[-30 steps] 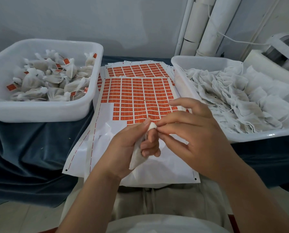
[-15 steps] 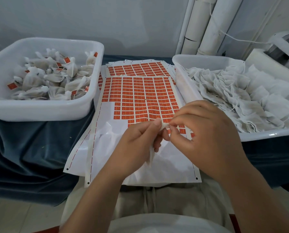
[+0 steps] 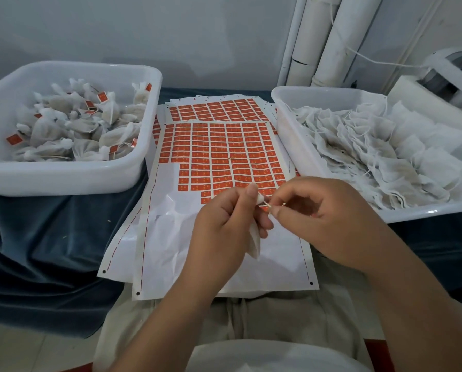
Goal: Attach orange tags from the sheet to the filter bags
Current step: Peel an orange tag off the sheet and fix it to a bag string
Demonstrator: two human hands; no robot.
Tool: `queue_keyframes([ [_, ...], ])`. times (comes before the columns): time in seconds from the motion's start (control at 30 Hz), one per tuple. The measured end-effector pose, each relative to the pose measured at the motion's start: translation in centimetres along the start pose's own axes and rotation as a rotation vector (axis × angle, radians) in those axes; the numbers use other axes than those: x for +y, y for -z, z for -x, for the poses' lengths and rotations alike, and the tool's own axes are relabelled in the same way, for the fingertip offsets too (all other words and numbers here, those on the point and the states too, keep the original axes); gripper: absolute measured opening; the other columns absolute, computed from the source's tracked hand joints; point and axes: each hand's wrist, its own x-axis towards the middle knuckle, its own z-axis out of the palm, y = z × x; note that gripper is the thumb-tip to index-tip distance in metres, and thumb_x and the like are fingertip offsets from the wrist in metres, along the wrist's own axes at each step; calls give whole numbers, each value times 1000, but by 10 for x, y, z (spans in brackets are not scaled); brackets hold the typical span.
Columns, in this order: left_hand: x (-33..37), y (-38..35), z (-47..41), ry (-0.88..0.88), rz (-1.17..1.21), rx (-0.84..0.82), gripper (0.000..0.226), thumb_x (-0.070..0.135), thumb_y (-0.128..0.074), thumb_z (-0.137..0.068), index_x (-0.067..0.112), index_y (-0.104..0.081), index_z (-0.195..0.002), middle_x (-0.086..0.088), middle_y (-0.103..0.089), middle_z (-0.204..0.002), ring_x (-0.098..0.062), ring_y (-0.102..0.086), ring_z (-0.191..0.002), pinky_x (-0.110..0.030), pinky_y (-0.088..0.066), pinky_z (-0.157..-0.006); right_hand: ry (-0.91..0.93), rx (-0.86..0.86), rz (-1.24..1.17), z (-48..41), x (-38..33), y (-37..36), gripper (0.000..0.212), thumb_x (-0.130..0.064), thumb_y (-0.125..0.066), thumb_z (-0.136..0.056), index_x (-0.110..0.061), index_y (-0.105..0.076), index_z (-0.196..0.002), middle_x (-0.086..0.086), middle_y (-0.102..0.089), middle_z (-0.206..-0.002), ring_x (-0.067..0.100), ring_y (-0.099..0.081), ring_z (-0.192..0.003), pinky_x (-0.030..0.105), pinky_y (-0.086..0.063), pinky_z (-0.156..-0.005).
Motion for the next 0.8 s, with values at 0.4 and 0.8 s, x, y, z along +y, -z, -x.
queue_keyframes([
  [0.4, 2, 9, -2, 9, -72, -159, 28, 39, -41, -110, 20, -55, -95, 6, -69, -74, -6, -65, -67, -13, -52, -66, 16, 27, -19, -1, 1, -4, 10, -27, -66, -91, -31, -71, -83, -15, -70, -75, 9, -64, -66, 14, -46, -58],
  [0.8, -4, 8, -6, 132, 88, 108, 38, 60, -63, -87, 24, -75, -86, 4, -76, -83, -13, -76, -77, -22, -62, -70, -91, -72, -323, -9, 16, -6, 13, -26, -66, -90, -31, -75, -82, -7, -72, -76, 7, -66, -65, 19, -54, -64],
])
